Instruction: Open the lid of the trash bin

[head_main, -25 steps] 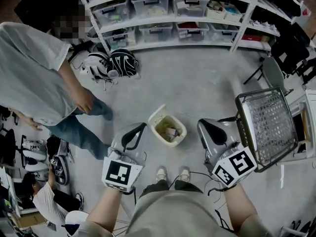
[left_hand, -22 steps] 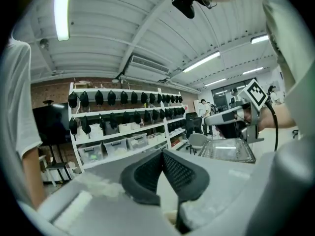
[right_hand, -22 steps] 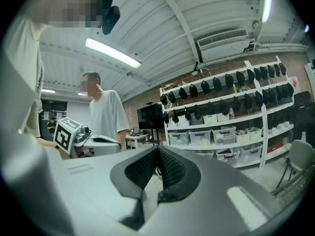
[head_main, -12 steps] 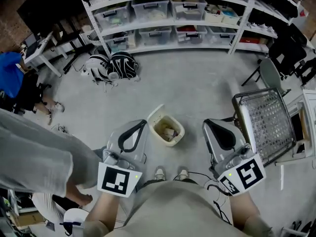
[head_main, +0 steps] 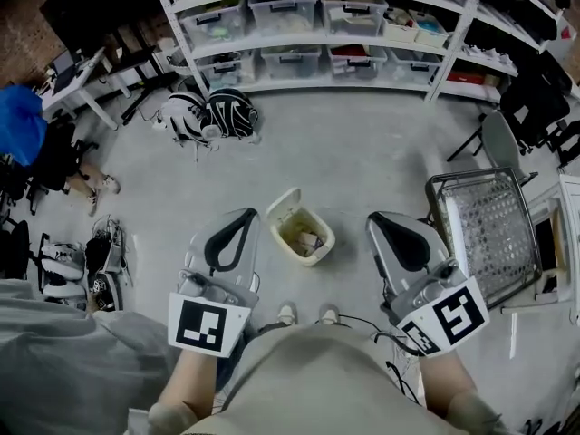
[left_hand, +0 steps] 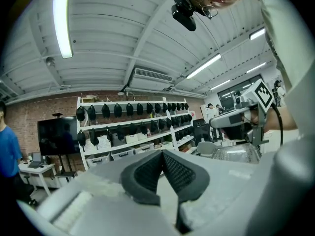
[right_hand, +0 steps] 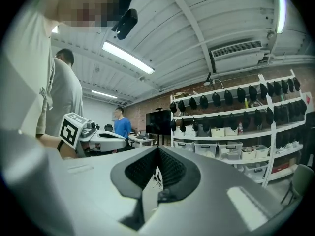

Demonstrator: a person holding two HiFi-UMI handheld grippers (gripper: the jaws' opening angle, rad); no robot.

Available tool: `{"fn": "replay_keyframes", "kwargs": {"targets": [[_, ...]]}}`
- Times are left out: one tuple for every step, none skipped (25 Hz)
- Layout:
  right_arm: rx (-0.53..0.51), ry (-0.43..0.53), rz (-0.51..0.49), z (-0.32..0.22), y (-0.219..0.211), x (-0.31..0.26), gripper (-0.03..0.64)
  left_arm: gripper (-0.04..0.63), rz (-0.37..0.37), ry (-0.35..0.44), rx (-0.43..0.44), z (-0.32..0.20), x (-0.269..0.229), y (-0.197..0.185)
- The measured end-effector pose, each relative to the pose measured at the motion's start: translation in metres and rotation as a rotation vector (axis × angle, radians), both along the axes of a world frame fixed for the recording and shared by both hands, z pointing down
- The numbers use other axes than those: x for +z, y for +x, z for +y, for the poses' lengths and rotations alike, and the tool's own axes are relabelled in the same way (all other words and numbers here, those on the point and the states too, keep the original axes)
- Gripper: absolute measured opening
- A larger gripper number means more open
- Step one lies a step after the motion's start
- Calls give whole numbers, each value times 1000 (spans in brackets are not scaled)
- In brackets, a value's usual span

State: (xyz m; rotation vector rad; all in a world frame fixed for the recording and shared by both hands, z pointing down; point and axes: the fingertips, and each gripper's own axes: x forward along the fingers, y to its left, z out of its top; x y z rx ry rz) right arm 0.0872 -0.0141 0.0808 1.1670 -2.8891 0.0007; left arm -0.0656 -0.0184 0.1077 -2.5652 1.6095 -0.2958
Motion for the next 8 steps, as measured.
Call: {"fn": "replay_keyframes", "kwargs": {"targets": [[-6, 0, -3, -1, 2, 0, 3, 3, -3, 0, -4, 0, 1, 2], [-12, 0, -5, -2, 4, 1, 3, 2, -6, -2, -9, 0, 2, 5], [-19, 1, -7, -3, 6, 1, 3, 3, -8, -4, -15, 0, 4, 6], [-24, 0, -8, -4, 7, 2, 3, 2, -9, -7, -21, -1, 5, 8], [-29, -1, -10, -6, 9, 2, 3, 3, -10, -9, -26, -1, 5, 9], [-33, -2, -11, -7, 11, 2, 3, 3, -11, -10, -29, -2, 5, 10], [-36, -2, -12, -9, 12, 2, 2, 2, -13, -11, -32, -4, 5, 11], [-39, -3, -13, -11, 14, 1, 3, 3, -15, -11, -34, -5, 5, 13]]}}
